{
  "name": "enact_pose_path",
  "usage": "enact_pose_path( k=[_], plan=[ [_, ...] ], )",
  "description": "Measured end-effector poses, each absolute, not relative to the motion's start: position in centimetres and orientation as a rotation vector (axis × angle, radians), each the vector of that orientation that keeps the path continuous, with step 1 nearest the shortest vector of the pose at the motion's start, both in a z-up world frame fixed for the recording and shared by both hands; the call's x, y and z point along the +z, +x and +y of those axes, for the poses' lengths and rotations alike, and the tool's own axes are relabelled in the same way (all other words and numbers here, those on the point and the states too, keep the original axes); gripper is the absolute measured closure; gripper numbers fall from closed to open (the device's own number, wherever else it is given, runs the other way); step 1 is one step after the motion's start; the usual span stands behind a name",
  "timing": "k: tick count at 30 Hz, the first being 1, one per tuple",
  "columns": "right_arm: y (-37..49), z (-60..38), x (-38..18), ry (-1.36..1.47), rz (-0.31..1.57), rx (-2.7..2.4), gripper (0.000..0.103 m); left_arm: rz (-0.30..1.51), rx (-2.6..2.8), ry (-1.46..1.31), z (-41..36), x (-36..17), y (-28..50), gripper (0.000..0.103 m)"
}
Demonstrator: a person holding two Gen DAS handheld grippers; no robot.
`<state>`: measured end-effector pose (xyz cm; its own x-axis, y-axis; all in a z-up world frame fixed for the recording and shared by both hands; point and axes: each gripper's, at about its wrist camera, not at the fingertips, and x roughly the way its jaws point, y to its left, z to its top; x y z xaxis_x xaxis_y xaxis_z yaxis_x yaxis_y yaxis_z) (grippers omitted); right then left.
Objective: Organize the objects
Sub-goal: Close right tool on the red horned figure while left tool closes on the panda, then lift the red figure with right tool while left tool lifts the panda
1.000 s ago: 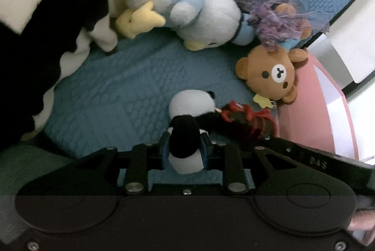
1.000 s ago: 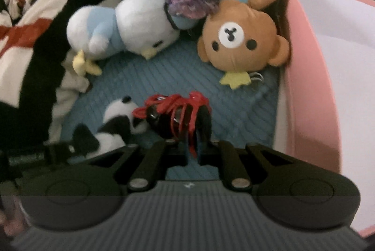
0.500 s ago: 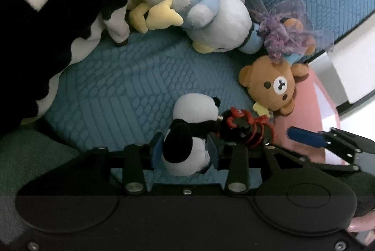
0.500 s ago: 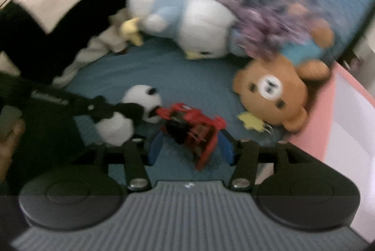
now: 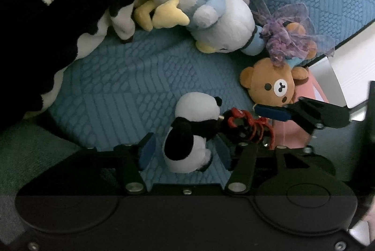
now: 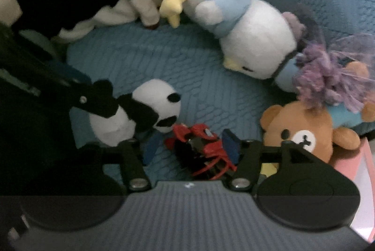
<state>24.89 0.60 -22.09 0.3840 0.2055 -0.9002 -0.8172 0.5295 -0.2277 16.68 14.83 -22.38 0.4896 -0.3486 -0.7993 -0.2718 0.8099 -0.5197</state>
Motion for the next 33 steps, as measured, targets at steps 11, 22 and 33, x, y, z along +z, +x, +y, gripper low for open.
enact_pose_path(
  k=[11, 22, 33],
  plan=[
    [24.7, 0.4, -24.5, -0.873, 0.916, 0.676, 0.043, 1.085, -0.056, -0.665, 13.9, -22.3, 16.3, 0.043],
    [24.9, -3.7, -20.5, -0.556, 0.909, 0.582, 0.045, 1.070, -0.043, -0.688, 13.7, -22.2, 15.7, 0.042],
    [22.6, -7.4, -20.5, -0.234, 0.911, 0.515, 0.045, 1.080, -0.034, -0.645, 12.9, -22.3, 15.9, 0.042]
  ],
)
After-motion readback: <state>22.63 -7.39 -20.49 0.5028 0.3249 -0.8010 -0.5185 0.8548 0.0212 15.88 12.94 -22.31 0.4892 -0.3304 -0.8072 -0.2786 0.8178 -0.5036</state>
